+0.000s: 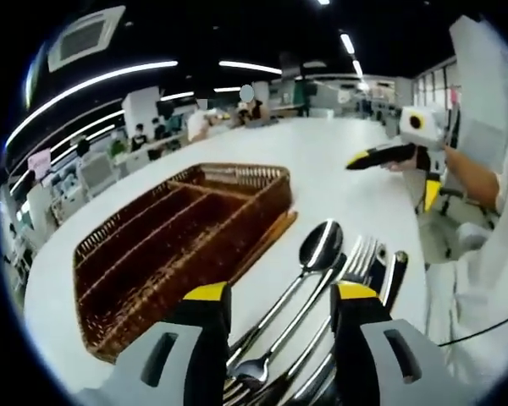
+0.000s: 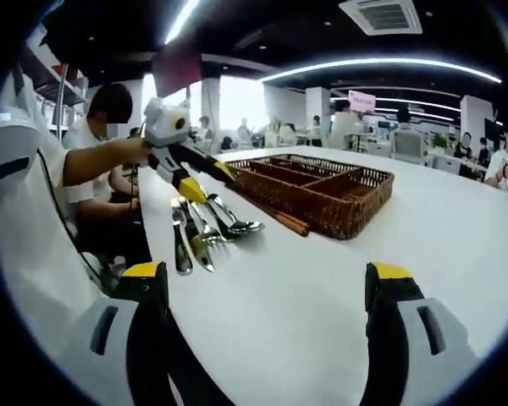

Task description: Arrange the knives, forks, and spoons in their matching storage slots by inserting each utensil handle-first until every utensil is classified and aligned in the correct compartment

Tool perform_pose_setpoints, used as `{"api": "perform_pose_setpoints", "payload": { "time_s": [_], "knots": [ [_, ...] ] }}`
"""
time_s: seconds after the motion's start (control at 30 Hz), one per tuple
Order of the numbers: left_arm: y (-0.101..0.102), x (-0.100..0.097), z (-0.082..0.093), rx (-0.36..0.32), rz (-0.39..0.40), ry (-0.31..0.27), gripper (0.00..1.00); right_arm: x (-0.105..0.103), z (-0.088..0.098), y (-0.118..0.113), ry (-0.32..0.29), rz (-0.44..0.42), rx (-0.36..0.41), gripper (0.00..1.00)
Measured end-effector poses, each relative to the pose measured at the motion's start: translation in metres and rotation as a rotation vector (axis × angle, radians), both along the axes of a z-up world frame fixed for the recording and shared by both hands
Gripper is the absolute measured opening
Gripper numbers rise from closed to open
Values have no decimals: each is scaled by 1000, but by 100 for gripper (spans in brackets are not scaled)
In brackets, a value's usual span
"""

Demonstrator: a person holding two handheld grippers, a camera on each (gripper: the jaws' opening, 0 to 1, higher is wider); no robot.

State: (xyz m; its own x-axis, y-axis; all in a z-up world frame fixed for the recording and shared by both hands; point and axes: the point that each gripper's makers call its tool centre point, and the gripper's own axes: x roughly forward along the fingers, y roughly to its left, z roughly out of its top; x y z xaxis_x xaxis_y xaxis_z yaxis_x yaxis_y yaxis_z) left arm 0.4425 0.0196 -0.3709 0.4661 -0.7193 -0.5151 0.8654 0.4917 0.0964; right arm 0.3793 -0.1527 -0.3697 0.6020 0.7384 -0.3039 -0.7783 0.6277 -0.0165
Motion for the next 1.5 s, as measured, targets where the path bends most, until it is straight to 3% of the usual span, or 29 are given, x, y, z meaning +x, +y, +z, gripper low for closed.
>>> {"api": "perform_pose_setpoints", "payload": {
  "time_s": [0.63, 0.87, 0.97, 1.5],
  "knots": [
    [-4, 12, -9, 86, -62, 19, 36, -2, -2, -2, 12, -1, 7, 100],
    [-7, 15, -17, 153, -109, 35, 33, -4, -4, -2, 14, -2, 8, 100],
    [-10, 16, -19, 194, -129, 12, 32, -5, -6, -3, 17, -6, 9, 100],
    [-13, 16, -29, 319, -218, 74, 28, -6, -6, -6, 20, -11, 16, 100]
  ]
}}
